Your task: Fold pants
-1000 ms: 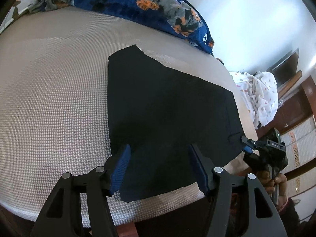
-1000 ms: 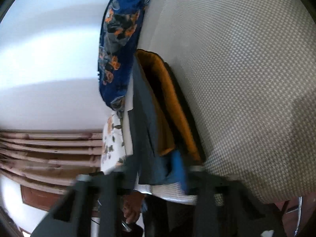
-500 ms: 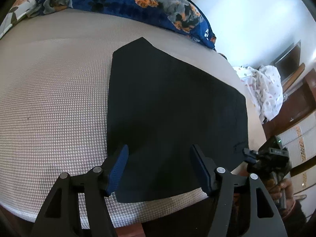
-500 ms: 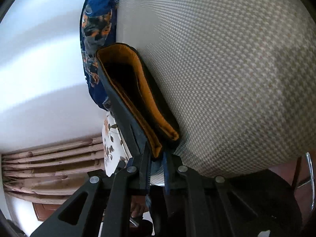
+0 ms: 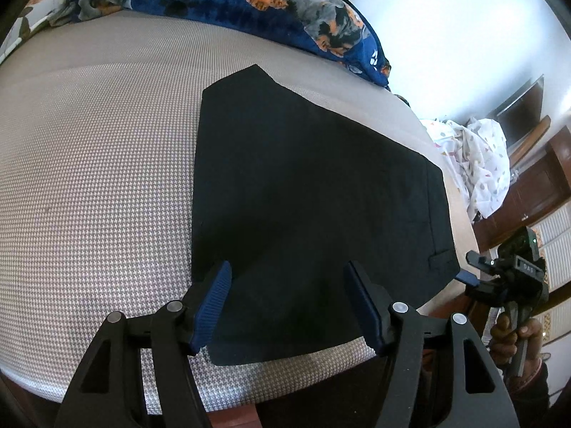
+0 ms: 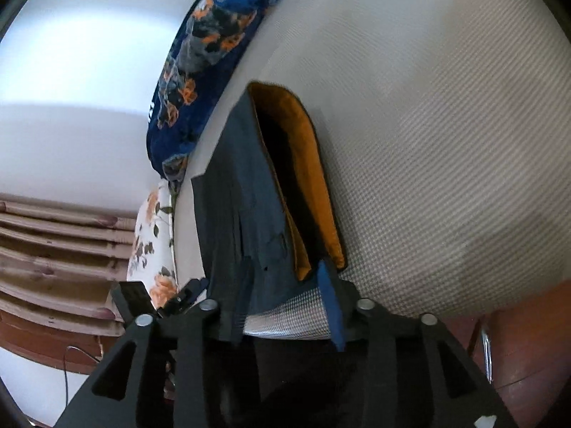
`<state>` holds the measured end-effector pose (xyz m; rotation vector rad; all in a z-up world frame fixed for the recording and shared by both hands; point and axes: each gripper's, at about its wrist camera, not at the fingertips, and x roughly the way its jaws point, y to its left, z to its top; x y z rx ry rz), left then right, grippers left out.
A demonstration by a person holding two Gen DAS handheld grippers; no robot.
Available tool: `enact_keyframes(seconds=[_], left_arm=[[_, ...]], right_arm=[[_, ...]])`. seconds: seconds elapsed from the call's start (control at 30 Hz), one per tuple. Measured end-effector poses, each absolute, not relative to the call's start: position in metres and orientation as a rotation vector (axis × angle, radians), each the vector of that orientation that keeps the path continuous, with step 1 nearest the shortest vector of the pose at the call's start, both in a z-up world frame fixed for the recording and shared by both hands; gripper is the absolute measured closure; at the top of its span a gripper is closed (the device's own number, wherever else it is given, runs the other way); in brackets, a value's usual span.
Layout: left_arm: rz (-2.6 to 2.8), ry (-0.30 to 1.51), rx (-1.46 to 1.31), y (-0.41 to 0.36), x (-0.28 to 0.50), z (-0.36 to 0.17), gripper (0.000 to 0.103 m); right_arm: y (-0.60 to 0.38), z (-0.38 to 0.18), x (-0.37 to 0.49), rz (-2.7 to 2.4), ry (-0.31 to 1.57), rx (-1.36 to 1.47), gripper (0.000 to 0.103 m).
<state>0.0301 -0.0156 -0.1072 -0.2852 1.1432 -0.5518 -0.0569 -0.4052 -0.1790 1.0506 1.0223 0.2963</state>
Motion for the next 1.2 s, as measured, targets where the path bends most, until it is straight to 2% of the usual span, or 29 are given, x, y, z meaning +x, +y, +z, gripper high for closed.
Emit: enact_keyframes(seconds=[0.1, 0.27, 0.33, 0.37, 0.57, 0.67, 0.73, 0.77, 0.8, 1.07, 1.2], left_arm=[[-0.551, 1.145, -0.288, -0.016, 0.031, -0.108, 0.037], [-0.551, 1.148, -0.295, -0.014, 0.031, -0.109, 0.036], [-0.548, 1.150, -0.295, -0.014, 0.032, -0.109, 0.036], [-0.548, 1.152, -0.297, -0.014, 0.032, -0.110, 0.036], [-0.542, 1.154, -0.303, -0.013, 0.032, -0.111, 0.034], [-0.544, 1.156, -0.315, -0.012, 0.032, -0.112, 0.033], [-0.541, 1.155, -0.310, -0.012, 0.031, -0.112, 0.033], [-0.533, 1.154, -0.297, -0.013, 0.031, -0.112, 0.033], [-0.524, 1.151, -0.286, -0.013, 0.031, -0.112, 0.033], [-0.489, 1.110, -0.333, 0.002, 0.036, -0.111, 0.033], [-0.471, 1.120, -0.314, 0.001, 0.037, -0.118, 0.033]], right_arm=[[-0.412, -0.182, -0.056, 0.266, 1.040, 1.039, 0.057], [-0.409, -0.196, -0.050, 0.281, 1.093, 1.062, 0.057], [-0.403, -0.191, -0.050, 0.317, 1.088, 1.047, 0.070], [-0.401, -0.187, -0.050, 0.316, 1.086, 1.016, 0.080], [-0.393, -0.171, -0.045, 0.348, 1.060, 0.923, 0.080], [-0.393, -0.176, -0.035, 0.371, 1.088, 0.921, 0.071], [-0.391, -0.182, -0.027, 0.381, 1.104, 0.934, 0.071], [-0.389, -0.183, -0.024, 0.382, 1.109, 0.926, 0.072], [-0.386, -0.181, -0.021, 0.387, 1.105, 0.913, 0.082], [-0.393, -0.162, -0.020, 0.457, 0.932, 1.020, 0.085], [-0.402, -0.215, -0.029, 0.365, 1.038, 1.096, 0.086]])
